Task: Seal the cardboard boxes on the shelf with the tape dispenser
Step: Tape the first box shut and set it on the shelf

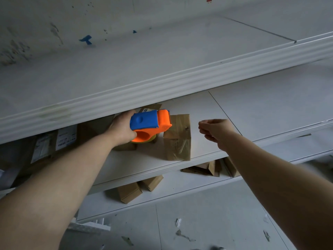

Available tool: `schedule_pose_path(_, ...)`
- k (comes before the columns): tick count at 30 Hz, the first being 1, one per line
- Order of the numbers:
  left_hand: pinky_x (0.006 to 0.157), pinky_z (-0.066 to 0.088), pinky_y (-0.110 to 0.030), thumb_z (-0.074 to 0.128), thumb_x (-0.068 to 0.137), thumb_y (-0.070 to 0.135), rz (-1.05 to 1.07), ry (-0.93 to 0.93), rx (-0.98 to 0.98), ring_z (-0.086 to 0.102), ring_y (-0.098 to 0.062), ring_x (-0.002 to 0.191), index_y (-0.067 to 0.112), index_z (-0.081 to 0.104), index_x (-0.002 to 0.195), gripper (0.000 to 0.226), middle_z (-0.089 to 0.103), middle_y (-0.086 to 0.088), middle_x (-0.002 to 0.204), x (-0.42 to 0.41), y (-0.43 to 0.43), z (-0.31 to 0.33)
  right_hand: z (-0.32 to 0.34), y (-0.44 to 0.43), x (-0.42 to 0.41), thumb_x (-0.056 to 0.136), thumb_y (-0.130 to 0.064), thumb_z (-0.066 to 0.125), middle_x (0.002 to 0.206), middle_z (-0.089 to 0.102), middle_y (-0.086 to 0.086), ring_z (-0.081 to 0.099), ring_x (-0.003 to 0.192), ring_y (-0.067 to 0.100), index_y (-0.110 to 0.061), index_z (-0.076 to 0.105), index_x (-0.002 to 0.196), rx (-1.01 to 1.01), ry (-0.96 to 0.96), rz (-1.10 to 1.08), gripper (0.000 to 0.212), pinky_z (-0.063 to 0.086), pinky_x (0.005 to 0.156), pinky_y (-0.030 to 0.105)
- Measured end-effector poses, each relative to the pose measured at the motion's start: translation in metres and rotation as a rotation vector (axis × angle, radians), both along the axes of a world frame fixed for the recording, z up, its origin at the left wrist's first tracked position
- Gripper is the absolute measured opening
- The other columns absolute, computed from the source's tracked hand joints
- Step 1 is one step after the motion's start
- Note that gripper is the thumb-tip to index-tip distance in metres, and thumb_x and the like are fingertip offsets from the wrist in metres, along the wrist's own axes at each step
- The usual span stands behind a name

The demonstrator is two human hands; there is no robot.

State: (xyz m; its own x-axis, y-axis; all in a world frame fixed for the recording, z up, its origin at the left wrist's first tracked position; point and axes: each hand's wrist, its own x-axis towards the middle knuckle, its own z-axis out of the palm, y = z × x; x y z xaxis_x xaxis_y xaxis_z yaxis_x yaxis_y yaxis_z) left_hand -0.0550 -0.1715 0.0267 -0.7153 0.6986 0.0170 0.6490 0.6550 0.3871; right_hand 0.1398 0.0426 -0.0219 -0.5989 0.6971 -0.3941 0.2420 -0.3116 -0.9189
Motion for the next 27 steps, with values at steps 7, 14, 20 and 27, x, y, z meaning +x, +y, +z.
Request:
schedule_pose_path(7,0.076,0.042,-0.031,0.071,0.066,-0.001,-0.002,0.017,-0.041,0.055,-0.022,0.091,0.022,0.049,0.101,0.048,0.054,0.002,0.097,-0.009,-0.001,-0.009,-0.014,-0.003,-0.003,0.086,-0.015,0.071,0.077,0.067,0.005,0.064,0.069,0.010,-0.007,0.068,0.094,-0.049,-0.016,-0.009,0.012,0.051,0.066,0.021)
schedule_pose_path(14,0.074,0.043,-0.032,0.072,0.066,0.001,0.000,0.011,-0.066,0.055,-0.023,0.090,0.021,0.047,0.100,0.046,0.053,-0.002,0.099,-0.012,-0.002,-0.017,-0.034,-0.015,-0.011,0.087,-0.015,0.070,0.078,0.065,0.004,0.062,0.072,0.011,-0.011,0.065,0.083,-0.137,-0.010,-0.013,0.008,0.051,0.069,0.023)
schedule_pose_path(20,0.083,0.051,-0.043,0.073,0.065,0.004,-0.004,0.014,-0.096,0.056,-0.025,0.094,0.025,0.044,0.100,0.049,0.054,-0.002,0.101,-0.013,0.001,-0.017,-0.043,-0.022,-0.021,0.086,-0.026,0.071,0.094,0.071,0.008,0.068,0.081,0.017,-0.009,0.061,0.115,-0.010,-0.058,-0.023,0.034,0.057,0.082,0.035)
schedule_pose_path(27,0.081,0.049,-0.039,0.072,0.068,0.003,0.000,-0.006,-0.076,0.055,-0.024,0.095,0.022,0.045,0.107,0.051,0.053,-0.001,0.102,-0.009,0.004,-0.024,-0.048,-0.025,-0.017,0.083,-0.014,0.068,0.142,0.044,0.010,0.054,0.111,0.024,-0.015,0.026,0.147,0.409,-0.428,0.243,0.076,0.050,0.075,0.029)
